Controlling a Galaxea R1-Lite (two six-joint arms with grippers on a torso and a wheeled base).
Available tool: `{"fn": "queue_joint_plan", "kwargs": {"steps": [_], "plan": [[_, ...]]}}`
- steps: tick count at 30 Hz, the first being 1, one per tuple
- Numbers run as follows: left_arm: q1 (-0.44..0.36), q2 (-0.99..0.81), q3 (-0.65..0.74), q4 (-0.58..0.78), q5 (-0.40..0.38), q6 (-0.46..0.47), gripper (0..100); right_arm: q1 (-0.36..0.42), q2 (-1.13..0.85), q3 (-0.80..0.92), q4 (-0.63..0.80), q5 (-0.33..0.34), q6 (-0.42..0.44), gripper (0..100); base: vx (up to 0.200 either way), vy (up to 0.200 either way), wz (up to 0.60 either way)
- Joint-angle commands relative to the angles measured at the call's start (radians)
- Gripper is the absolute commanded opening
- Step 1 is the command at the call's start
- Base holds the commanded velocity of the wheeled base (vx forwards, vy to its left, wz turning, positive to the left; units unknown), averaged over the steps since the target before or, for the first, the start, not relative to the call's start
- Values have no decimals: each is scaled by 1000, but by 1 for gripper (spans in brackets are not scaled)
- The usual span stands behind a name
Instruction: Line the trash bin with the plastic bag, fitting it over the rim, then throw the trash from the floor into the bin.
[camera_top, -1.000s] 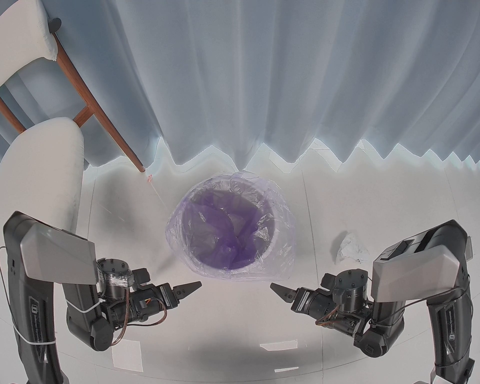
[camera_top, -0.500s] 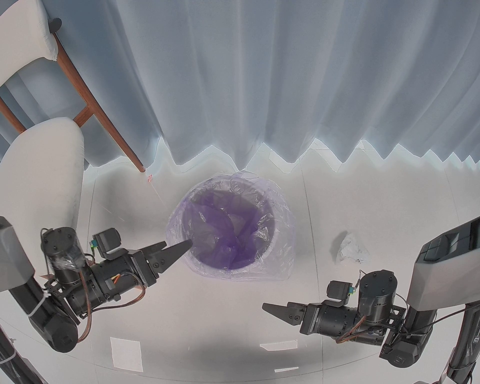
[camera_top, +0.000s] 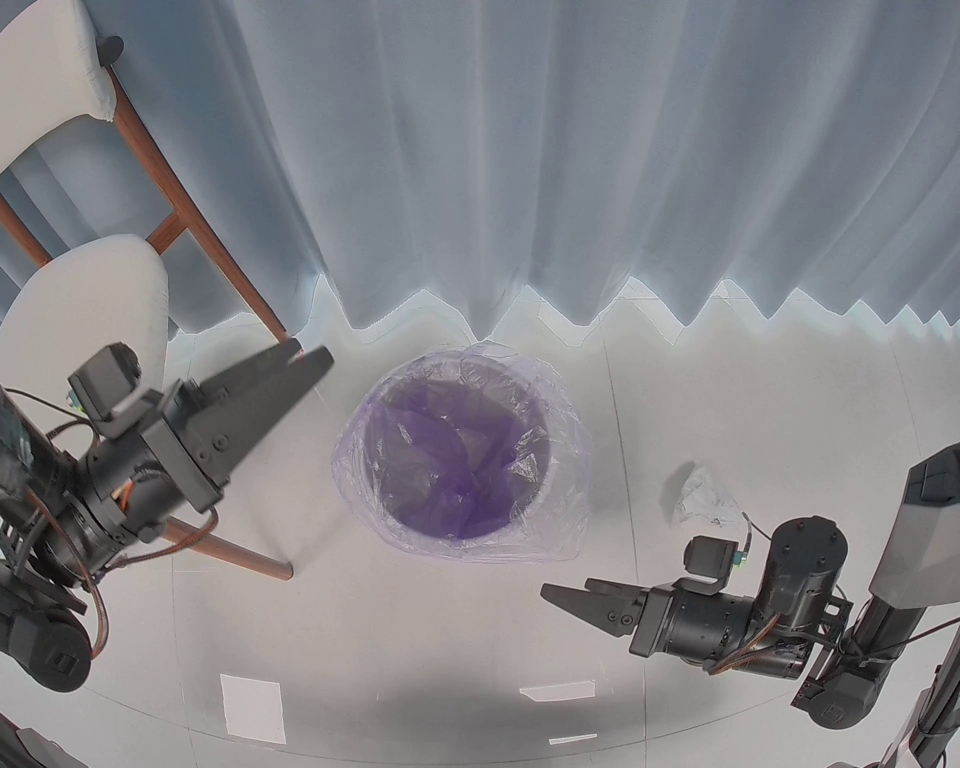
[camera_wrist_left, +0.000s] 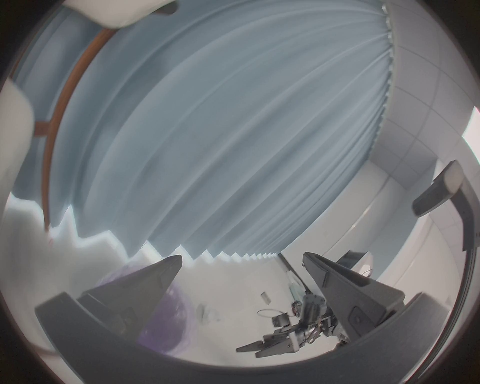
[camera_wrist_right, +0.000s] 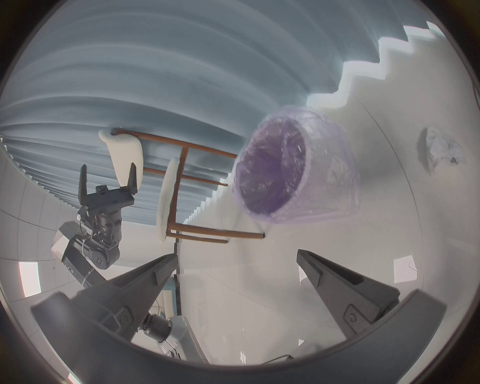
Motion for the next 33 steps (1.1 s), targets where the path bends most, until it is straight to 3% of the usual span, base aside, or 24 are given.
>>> {"fn": "queue_joint_plan", "kwargs": {"steps": [1,4,6,11,15,22,28,33], "plan": [[-4,-79,-145,7,-70,-4,100,-35,-43,-30,-11,5,-2,100,0,0,0],[10,-68,-274,83,-140,-7,100,-50,-48,-50,0,7,26,100,0,0,0],[33,-68,-318,142,-142,-7,100,-66,-49,-65,9,4,47,100,0,0,0],[136,-65,-277,165,-156,-30,100,-156,-37,-113,16,1,7,100,0,0,0],[145,-63,-239,176,-174,-32,100,-204,46,-174,19,-4,-57,100,0,0,0],[165,-97,-199,167,-180,-24,100,-207,130,-217,-1,-52,-112,100,86,86,0],[156,-119,-199,165,-211,-26,100,-208,146,-211,-18,-68,-122,100,200,200,0],[131,-114,-200,165,-214,-27,100,-222,161,-217,-18,-68,-126,100,0,0,0]]}}
